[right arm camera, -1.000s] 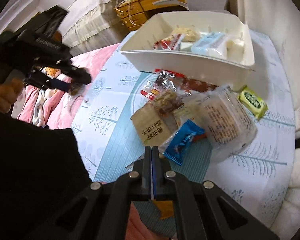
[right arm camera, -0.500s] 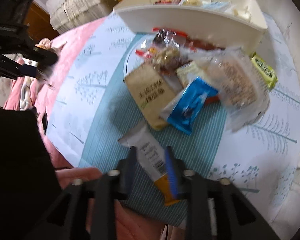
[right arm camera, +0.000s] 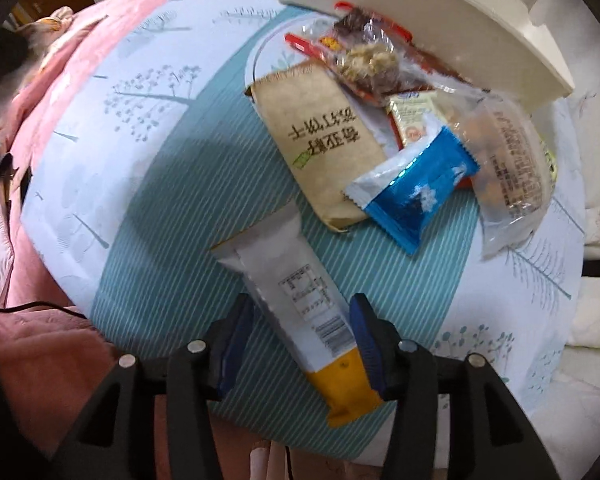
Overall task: Organize snacks
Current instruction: 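Lift the red pastry with the left gripper while the right lifts the orange-ended bar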
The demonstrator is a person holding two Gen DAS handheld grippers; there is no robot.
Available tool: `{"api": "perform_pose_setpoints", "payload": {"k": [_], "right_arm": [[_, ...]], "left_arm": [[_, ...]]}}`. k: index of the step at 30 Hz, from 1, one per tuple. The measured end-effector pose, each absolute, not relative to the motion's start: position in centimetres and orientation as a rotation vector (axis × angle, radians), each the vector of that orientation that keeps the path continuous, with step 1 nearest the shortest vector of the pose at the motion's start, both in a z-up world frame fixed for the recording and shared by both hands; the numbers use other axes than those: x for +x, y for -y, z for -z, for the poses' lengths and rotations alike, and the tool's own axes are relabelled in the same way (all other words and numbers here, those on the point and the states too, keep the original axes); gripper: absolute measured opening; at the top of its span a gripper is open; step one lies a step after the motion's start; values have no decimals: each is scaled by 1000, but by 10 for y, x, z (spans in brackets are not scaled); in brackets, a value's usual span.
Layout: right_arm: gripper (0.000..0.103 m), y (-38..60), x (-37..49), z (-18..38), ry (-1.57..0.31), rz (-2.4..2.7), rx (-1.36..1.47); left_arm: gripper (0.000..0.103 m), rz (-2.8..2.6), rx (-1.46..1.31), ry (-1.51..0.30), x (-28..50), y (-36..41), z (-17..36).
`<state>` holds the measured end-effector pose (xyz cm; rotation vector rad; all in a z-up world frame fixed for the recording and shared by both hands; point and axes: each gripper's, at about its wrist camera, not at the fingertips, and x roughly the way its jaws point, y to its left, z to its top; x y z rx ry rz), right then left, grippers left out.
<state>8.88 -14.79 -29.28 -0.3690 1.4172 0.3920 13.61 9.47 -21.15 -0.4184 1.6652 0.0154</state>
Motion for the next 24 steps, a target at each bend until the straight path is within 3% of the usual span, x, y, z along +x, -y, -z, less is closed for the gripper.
{"api": "perform_pose_setpoints", "payload": {"k": [6,16,24], "right_arm": [[50,144,82,300,-1399,-348,-385],[34,137,68,301,-1425,-352,-299],[32,141,75,288,-1475,-356,-242]], "left_arm": [[55,-14,-410,-1668,132,-104,211],[54,11,-378,-1657,139,-96,205],[54,43,-349,-1628,154,-74,191]]}}
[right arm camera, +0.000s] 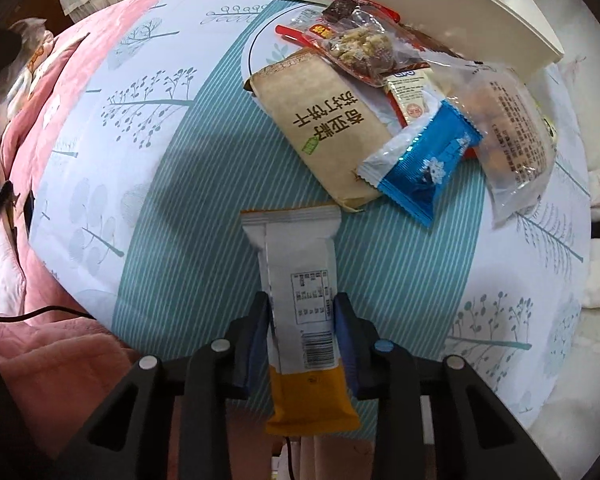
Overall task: Organize snacks
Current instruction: 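Lift the red pastry with the left gripper while the right lifts the orange-ended bar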
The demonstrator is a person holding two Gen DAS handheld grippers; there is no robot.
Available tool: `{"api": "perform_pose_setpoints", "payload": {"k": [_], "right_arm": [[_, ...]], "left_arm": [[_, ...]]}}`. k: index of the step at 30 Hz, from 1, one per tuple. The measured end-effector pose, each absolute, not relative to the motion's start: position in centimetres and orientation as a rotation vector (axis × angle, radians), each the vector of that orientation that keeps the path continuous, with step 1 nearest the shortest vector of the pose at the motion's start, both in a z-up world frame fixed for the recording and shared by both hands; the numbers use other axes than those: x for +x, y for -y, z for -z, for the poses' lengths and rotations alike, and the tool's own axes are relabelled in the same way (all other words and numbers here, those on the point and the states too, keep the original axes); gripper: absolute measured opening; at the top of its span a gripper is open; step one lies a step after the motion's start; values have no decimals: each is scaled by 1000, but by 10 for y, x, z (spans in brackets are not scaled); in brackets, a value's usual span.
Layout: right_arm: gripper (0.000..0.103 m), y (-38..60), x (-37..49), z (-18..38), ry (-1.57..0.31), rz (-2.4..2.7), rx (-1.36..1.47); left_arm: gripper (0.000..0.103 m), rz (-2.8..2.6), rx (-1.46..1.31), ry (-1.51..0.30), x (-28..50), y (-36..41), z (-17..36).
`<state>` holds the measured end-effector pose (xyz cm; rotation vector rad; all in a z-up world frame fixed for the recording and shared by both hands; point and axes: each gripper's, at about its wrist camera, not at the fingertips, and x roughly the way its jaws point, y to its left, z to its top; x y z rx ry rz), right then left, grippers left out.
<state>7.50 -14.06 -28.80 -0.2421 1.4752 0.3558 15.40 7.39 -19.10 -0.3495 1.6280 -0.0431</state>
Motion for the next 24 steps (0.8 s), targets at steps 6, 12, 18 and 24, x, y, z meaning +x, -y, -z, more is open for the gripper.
{"api": "perform_pose_setpoints", "payload": {"k": [6,12,18,24], "right_arm": [[32,159,85,264,-1500,-381,-173],[32,179,100,230,-1467,-419,-162],[32,208,126,190,-1395,-441,-118],[33,222,165,162,-1314,-472,-84]], "left_arm": [[55,65,-317,-1618,168,-52,182],[54,87,-285,-1611,184,-30,171],[55,109,-245,-1582,203,-11,156],[55,111,-224,-1537,233,6,140]]}}
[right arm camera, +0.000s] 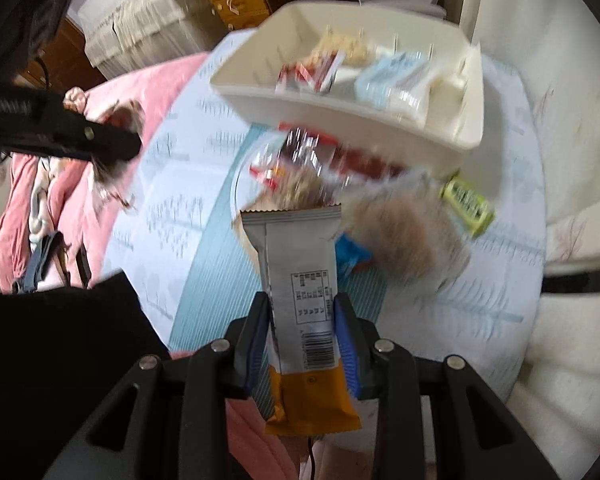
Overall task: Organize snacks
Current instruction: 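Lift the red pastry with the left gripper while the right lifts the orange-ended bar, then carry both held snacks over the white tray and open both grippers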
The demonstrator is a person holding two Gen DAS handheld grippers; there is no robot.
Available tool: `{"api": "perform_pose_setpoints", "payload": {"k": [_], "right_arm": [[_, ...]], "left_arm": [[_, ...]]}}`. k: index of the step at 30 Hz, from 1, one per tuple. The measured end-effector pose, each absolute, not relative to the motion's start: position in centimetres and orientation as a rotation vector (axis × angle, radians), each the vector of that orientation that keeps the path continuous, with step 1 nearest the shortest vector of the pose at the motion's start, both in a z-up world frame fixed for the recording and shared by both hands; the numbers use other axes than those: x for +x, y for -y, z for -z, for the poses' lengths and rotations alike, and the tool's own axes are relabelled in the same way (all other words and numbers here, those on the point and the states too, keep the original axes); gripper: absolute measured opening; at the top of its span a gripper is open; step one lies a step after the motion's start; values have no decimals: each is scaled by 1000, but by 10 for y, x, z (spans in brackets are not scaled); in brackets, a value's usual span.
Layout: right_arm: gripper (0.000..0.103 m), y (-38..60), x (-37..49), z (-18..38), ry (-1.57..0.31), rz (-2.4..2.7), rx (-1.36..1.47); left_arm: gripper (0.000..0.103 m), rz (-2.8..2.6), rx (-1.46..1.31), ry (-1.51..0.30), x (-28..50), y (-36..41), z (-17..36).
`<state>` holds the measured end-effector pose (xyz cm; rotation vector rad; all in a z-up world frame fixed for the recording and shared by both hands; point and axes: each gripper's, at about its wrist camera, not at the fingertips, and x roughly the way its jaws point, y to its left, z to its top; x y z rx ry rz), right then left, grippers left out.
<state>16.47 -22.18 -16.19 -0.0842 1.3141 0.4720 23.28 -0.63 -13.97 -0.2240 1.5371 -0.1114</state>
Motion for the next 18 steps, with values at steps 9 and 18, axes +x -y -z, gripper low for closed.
{"api": "perform_pose_setpoints", "payload": {"k": [9,18], "right_arm": [[33,244,236,135,-1193,-478,-10],[33,260,286,124,-1046,-433,16]], "left_arm": [[55,109,-226,-1495,285,30,127],[55,131,-231,-1442,324,37,125]]}}
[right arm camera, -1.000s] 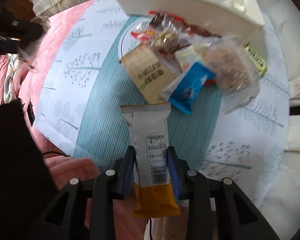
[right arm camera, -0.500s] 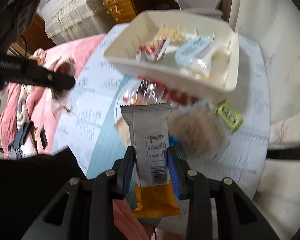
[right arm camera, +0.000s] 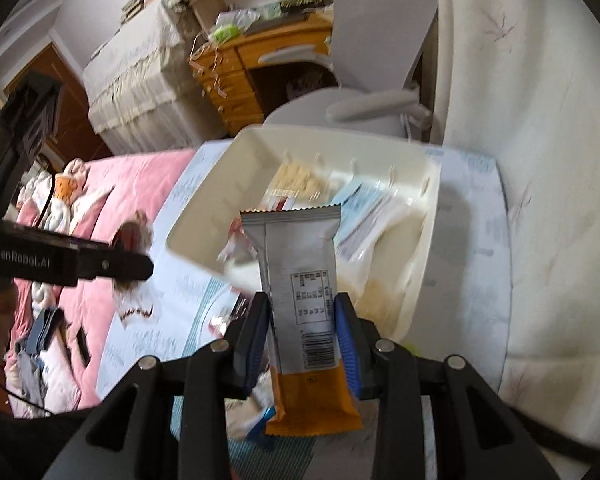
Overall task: Organize snacks
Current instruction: 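Carry both held snacks over the white tray and open both grippers, then withdraw both grippers from the tray back toward the snack pile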
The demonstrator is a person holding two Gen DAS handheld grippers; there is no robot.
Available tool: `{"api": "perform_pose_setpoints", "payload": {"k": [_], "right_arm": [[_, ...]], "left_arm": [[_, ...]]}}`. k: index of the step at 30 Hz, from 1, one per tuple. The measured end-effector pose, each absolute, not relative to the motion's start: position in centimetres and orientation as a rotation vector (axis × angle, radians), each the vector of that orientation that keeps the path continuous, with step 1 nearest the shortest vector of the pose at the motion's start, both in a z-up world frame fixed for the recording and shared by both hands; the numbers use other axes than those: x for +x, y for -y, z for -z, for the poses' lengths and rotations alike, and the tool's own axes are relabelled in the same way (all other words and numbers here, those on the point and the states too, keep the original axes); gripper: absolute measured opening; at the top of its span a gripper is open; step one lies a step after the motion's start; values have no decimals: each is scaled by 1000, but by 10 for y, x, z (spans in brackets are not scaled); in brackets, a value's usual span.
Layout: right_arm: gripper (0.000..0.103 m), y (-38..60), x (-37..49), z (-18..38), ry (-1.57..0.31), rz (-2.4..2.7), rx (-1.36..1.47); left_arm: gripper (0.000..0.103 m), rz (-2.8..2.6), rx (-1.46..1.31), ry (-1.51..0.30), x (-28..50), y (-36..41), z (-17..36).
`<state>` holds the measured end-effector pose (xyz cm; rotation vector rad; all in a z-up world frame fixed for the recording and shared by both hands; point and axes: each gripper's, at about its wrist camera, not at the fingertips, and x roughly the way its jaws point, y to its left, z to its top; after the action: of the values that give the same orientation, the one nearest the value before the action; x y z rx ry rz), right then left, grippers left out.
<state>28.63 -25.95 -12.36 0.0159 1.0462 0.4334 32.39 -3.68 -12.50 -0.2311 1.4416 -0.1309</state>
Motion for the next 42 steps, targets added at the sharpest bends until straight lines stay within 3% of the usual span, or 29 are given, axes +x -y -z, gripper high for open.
{"api": "perform_pose_setpoints", "payload": {"k": [7,12,15,42], "right_arm": [[34,265,304,128,-937,-359,55],[36,269,314,134,-926,-318,101],[47,271,318,141,-962,-286,102],[47,260,213,109,-905,-186,149]], "left_arm": [[56,150,-271,-1330,348,26,121],[75,117,-317,-1251,355,17,115],[75,109,-308,-1264,355,18,117],[75,253,-235,-1288,242,4,102]]}}
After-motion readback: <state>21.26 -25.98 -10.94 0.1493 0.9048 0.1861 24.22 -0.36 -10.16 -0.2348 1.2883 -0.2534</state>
